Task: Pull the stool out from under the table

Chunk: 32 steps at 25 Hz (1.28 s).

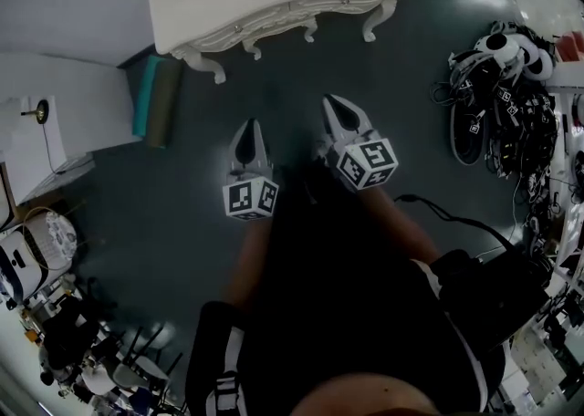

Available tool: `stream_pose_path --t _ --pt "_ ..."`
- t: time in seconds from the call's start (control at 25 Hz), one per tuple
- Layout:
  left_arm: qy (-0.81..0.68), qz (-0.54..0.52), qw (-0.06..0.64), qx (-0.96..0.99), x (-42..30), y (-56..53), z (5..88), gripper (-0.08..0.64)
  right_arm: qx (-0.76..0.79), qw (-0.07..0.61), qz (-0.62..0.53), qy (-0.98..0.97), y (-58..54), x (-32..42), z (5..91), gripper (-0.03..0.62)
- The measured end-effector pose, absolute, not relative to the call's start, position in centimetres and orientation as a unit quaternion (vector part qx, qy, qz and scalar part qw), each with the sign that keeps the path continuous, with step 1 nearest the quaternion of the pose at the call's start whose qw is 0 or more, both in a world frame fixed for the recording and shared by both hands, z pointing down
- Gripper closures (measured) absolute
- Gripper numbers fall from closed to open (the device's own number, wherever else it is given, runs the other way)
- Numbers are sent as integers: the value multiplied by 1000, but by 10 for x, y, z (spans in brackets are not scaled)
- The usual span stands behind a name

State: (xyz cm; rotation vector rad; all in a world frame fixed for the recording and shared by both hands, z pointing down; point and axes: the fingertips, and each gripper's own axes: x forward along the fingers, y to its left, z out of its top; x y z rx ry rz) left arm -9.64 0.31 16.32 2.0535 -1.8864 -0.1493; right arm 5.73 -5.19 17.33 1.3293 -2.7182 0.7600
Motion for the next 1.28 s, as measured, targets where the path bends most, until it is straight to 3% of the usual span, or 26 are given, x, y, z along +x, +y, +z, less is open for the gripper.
stream_pose_path --t 0.68,1.28 --pt "-658 -44 202 724 -138 -99 227 549 431 -8 297 -852 -160 12 251 594" --pt "-643 -52 226 730 -158 -173 343 549 432 -81 419 -795 -236 -19 424 593"
